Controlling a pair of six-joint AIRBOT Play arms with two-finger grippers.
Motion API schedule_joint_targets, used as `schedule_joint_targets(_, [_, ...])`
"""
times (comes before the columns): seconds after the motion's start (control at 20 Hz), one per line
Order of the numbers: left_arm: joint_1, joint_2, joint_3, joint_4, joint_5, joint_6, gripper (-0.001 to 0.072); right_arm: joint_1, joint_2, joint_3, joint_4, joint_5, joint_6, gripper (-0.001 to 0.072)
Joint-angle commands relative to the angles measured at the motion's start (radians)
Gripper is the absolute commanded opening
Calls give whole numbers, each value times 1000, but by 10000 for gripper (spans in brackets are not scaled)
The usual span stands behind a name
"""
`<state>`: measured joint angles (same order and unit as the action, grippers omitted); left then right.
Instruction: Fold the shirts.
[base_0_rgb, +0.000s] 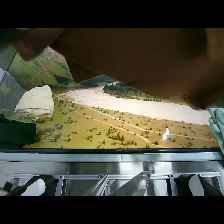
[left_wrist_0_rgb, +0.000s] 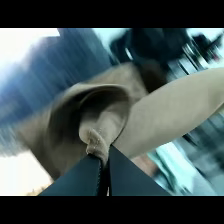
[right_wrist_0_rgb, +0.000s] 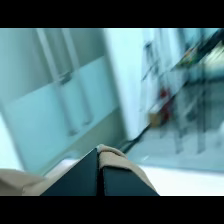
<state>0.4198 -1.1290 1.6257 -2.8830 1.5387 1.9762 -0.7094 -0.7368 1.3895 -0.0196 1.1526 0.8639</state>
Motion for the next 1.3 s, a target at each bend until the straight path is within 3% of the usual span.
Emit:
schedule_joint_targets(0.0, [163,241,0,-49,-91,4,17,-71,73,115,-45,-55,26,18])
schedule_joint_targets(0.2, [248,301,0,-50,-51,-17,17,0,58,117,-45,-84,-4,18])
schedule_joint_targets(0.45, [33,171,-1,-28,-43,-12,18,21,-56,116,-50,-86,-8,18])
schedule_joint_targets(0.55, [-93,66,-1,64,-51,-12,18,109,-180,116,-64,-49,-30,18])
schedule_joint_targets(0.7, [-258,-135,-1,287,-66,-12,17,328,-420,116,-236,-51,-29,19])
schedule_joint_targets(0.9, [-322,-446,-1,507,-215,-14,16,490,-771,116,-354,-142,-27,19])
schedule_joint_targets(1.05, [-277,-646,0,447,-352,0,16,515,-961,117,-332,-227,-27,19])
schedule_joint_targets(1.2, [-215,-761,0,278,-400,64,15,510,-1027,117,-332,-303,-31,21])
schedule_joint_targets(1.25, [-195,-773,0,243,-402,77,161,504,-1024,120,-332,-311,-43,129])
